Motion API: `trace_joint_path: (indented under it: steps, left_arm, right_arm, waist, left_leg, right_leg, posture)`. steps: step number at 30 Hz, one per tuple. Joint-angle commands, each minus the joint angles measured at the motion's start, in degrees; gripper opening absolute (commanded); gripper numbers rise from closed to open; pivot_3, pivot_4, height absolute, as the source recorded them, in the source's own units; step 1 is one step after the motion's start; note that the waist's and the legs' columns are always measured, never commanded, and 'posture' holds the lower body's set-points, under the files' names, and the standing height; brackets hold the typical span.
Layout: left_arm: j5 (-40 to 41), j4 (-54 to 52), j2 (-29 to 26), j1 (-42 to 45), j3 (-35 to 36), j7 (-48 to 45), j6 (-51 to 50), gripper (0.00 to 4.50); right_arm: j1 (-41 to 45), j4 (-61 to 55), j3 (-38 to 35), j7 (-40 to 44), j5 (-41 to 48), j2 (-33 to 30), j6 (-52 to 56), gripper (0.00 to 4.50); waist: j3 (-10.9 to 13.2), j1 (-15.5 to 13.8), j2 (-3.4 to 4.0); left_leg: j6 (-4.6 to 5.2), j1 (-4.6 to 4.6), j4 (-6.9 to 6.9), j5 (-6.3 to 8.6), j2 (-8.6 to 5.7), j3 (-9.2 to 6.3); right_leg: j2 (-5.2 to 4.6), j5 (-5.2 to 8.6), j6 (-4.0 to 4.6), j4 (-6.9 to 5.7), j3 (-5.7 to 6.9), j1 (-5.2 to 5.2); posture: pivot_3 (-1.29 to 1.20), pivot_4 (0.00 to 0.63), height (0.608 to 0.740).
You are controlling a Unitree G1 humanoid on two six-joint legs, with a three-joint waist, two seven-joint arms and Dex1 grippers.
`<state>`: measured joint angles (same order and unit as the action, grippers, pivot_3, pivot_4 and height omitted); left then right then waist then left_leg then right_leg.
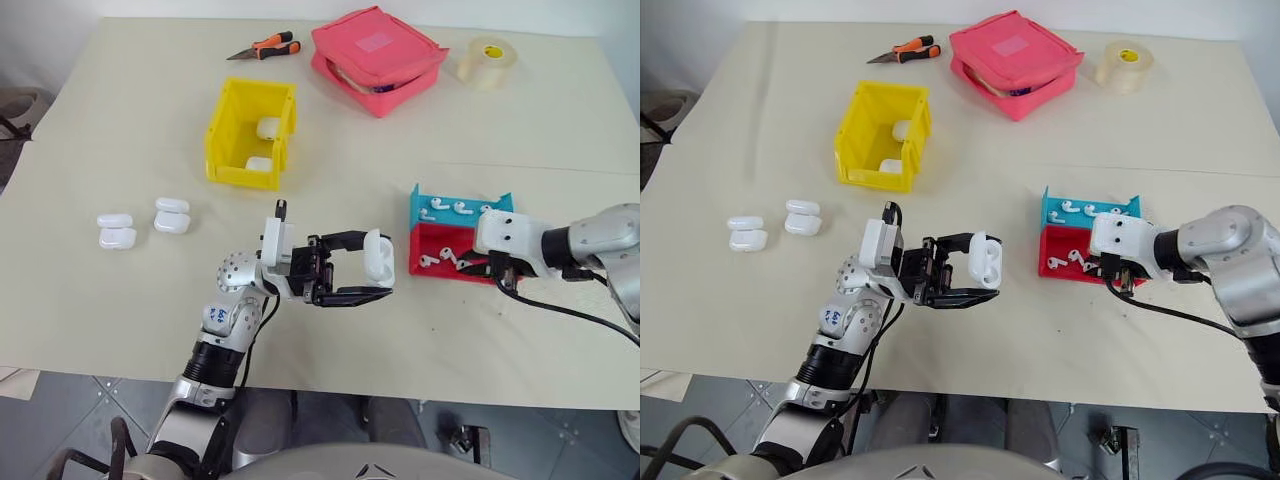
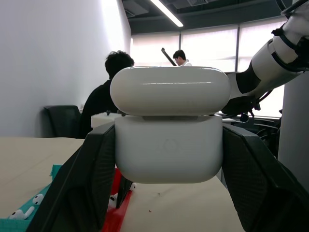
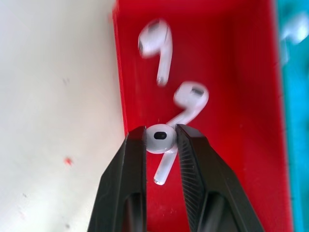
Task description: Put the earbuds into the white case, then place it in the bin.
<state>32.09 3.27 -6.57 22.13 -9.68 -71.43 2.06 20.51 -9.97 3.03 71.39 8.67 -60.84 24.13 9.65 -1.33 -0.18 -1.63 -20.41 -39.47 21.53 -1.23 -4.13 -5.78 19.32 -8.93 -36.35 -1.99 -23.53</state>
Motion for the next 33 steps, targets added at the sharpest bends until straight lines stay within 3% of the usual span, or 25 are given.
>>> trace_joint_path:
  steps: [1, 4, 7, 14, 23, 33]
  left_arm:
    - [2.35, 0.13, 0.12, 1.48, 1.15, -1.62, -0.70, 2.81]
    - [2.81, 1.74, 0.55, 3.03, 1.72, -2.02, -1.55, 2.81]
    - [3.51, 2.30, 0.64, 3.92, 2.29, -2.34, -2.94, 2.81]
    - [4.66, 2.30, 0.49, 5.29, 2.51, -3.59, -6.88, 2.81]
    - [5.10, 3.39, 1.30, 7.48, 3.23, -3.36, -9.16, 2.81]
    - [4.98, 2.32, 2.77, 7.19, 3.45, -2.31, -10.08, 2.81]
  right_arm:
    - [-3.38, -6.33, -9.93, -3.84, 6.58, 3.20, -0.17, 0.56]
    - [-8.63, -12.94, -20.88, -10.27, 16.14, 13.02, -1.01, 0.56]
    - [-12.01, -20.45, -25.33, -18.00, 23.49, 22.28, 0.05, 0.56]
    - [-14.77, -33.25, -23.06, -34.50, 35.12, 35.76, 2.34, 0.56]
    - [-16.33, -37.72, -11.98, -41.24, 38.06, 41.55, 0.99, 0.56]
    - [-20.46, -34.65, -8.70, -40.82, 35.26, 42.82, -3.90, 0.56]
  waist:
    - [0.00, -0.02, -0.01]
    - [0.01, -0.15, -0.02]
    - [0.01, 0.00, -0.02]
    - [0.00, 0.54, 0.00]
    - [-0.01, 1.41, 0.02]
    - [-0.01, 1.51, 0.01]
  left_leg:
    - [0.00, 0.00, -0.01, 0.00, 0.00, 0.00]
    - [0.00, 0.00, -0.06, 0.00, 0.02, -0.04]
    - [0.00, -0.01, -0.06, 0.00, -0.02, -0.05]
    - [-0.01, 0.01, -0.07, -0.01, 0.02, -0.08]
    - [-0.01, 0.01, -0.05, -0.01, 0.00, -0.13]
    - [-0.01, 0.01, -0.02, 0.00, 0.00, -0.11]
  right_leg:
    - [0.00, 0.00, 0.00, 0.00, 0.00, 0.00]
    - [0.02, 0.00, 0.00, -0.03, 0.07, 0.04]
    - [0.00, 0.00, 0.00, -0.19, 0.04, 0.02]
    - [0.05, 0.00, 0.00, -0.20, 0.03, 0.02]
    - [0.05, 0.00, 0.00, -0.23, 0.05, 0.02]
    - [0.07, 0.00, 0.00, -0.40, 0.04, 0.02]
  posture:
    - [0.00, 0.150, 0.740]
    - [0.00, 0.150, 0.740]
    - [0.00, 0.150, 0.740]
    - [0.00, 0.150, 0.740]
    - [0.00, 0.150, 0.740]
    - [0.00, 0.150, 0.740]
